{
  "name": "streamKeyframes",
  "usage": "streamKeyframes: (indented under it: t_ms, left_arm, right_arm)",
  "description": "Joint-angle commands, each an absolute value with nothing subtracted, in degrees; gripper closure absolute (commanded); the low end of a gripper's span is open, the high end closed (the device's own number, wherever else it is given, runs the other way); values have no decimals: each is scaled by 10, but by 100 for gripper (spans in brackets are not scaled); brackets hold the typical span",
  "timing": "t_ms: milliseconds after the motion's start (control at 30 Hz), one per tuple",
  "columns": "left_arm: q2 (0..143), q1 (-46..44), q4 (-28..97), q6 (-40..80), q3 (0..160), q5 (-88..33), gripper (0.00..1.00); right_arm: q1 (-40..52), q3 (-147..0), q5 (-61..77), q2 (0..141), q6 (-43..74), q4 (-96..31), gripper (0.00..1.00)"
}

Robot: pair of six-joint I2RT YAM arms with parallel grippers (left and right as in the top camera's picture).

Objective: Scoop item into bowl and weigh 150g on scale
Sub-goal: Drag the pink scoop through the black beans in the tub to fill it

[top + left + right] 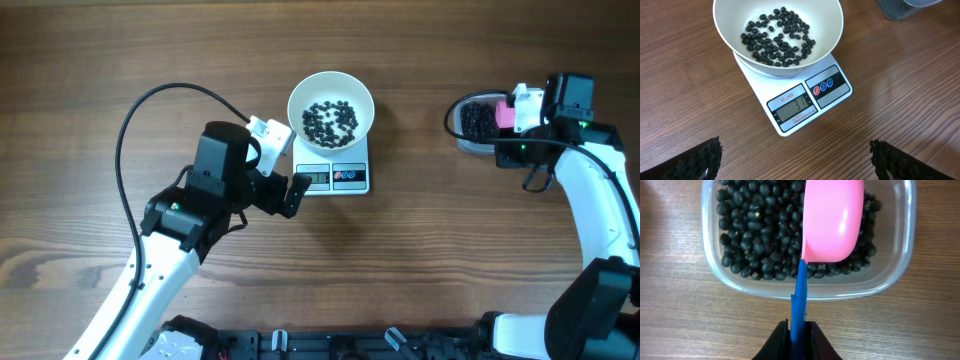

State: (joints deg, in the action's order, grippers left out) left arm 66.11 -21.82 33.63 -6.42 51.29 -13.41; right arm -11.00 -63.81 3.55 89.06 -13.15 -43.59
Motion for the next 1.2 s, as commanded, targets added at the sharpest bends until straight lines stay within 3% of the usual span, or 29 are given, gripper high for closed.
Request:
streamKeyframes:
  t_ms: [0, 1167]
  left_arm:
    - [665, -220, 336, -72, 510, -139, 0]
    - [665, -220, 337, -72, 510, -139, 0]
  right_arm:
    - [-111, -632, 76, 902, -150, -442, 96]
    - [-112, -632, 253, 902, -160, -474, 96]
